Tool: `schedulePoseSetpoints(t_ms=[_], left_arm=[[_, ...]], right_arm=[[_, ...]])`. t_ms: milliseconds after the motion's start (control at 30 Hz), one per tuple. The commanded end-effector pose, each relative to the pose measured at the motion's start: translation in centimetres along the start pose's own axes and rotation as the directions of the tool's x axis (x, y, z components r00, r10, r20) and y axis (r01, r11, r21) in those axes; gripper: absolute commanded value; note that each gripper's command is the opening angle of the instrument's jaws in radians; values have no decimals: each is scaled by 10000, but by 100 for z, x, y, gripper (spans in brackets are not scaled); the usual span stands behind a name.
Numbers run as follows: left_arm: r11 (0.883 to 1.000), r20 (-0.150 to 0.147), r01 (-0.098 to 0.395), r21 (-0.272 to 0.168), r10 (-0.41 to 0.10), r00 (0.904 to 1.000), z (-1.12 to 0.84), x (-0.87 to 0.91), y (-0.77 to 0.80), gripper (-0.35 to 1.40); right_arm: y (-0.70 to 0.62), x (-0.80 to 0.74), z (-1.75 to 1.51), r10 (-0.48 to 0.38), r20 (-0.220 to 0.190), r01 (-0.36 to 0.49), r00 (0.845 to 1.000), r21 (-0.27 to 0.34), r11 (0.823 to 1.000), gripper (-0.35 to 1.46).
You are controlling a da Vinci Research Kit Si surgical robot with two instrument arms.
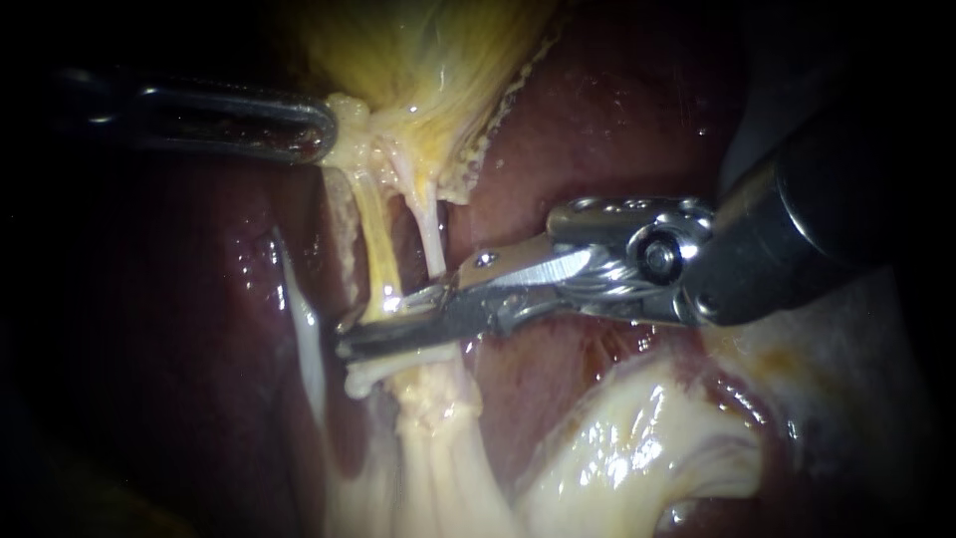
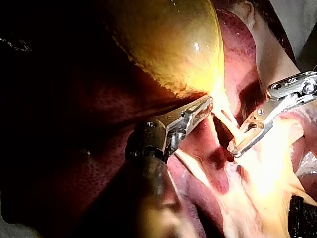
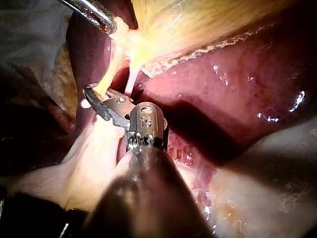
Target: Going back second clip left tube
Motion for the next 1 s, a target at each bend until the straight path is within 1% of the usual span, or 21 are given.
schedulePoseSetpoints(t_ms=[33, 67, 100, 133, 200, 233, 300, 400, 467, 500, 533, 633, 667, 733, 800, 867, 967, 1000], left_arm=[[10000, 2, -2, 1, 2, 10000, 0, 0, 0, -35], [10000, 1, -2, 2, 2, 10000, 0, 0, 0, -35], [10000, 1, -2, 2, 2, 10000, 0, 0, 0, -35], [10000, 1, -2, 2, 2, 10000, 0, 0, 0, -35], [10000, 1, -2, 2, 2, 10000, 0, 0, 0, -35], [10000, 1, -2, 2, 2, 10000, 0, 0, 0, -35], [10000, 1, -3, 3, 3, 10000, 0, 0, 0, -35], [10000, 0, -3, 5, 3, 10000, -1, 0, 0, -35], [10000, 0, -5, 7, 5, 10000, -1, 0, 1, -35], [10000, -1, -5, 8, 5, 10000, -1, 0, 1, -35], [10000, -1, -6, 9, 6, 10000, -1, 0, 1, -35], [10000, -2, -7, 11, 7, 10000, -2, 1, 1, -35], [10000, -2, -7, 12, 7, 10000, -2, 1, 1, -35], [10000, -3, -8, 13, 8, 10000, -2, 1, 1, -35], [10000, -4, -9, 16, 9, 10000, -3, 1, 1, -35], [10000, -6, -12, 21, 12, 10000, -4, 1, 1, -35], [10000, -8, -14, 28, 14, 10000, -5, 2, 2, -35], [10000, -8, -14, 28, 14, 10000, -5, 2, 2, -35]], right_arm=[[0, 0, 0, 2, 14, -2, 10000, -9, 10000, -35], [1, -1, 1, -3, -9, 3, 10000, 6, 10000, -35], [2, -1, 1, -9, -40, 9, 10000, 60, 10000, -24], [2, -2, 2, 46, -30, -46, 10000, 120, 9999, -1], [6, -2, 6, -434, -46, 434, 9990, 132, 9990, 26], [9, -2, 8, -614, -53, 614, 9981, 113, 9980, 35], [15, -4, 15, -1171, -145, 1170, 9930, -82, 9931, 44], [23, -11, 20, -1703, -306, 1687, 9849, -473, 9845, 50], [28, -17, 19, -2265, -374, 2233, 9733, -748, 9719, 50], [29, -19, 18, -2444, -356, 2412, 9690, -762, 9675, 50], [30, -21, 16, -2674, -347, 2640, 9630, -809, 9611, 50], [30, -26, 6, -3366, -417, 3292, 9407, -1266, 9357, 50], [29, -29, 0, -3629, -482, 3511, 9306, -1634, 9220, 50], [26, -32, -9, -3981, -463, 3831, 9162, -1903, 9039, 50], [23, -37, -21, -4411, -396, 4231, 8966, -2179, 8795, 50], [19, -42, -34, -4695, -322, 4508, 8824, -2285, 8629, 50], [8, -47, -59, -5219, -157, 5049, 8529, -2301, 8320, 50], [2, -47, -70, -5416, -95, 5251, 8406, -2309, 8191, 50]])
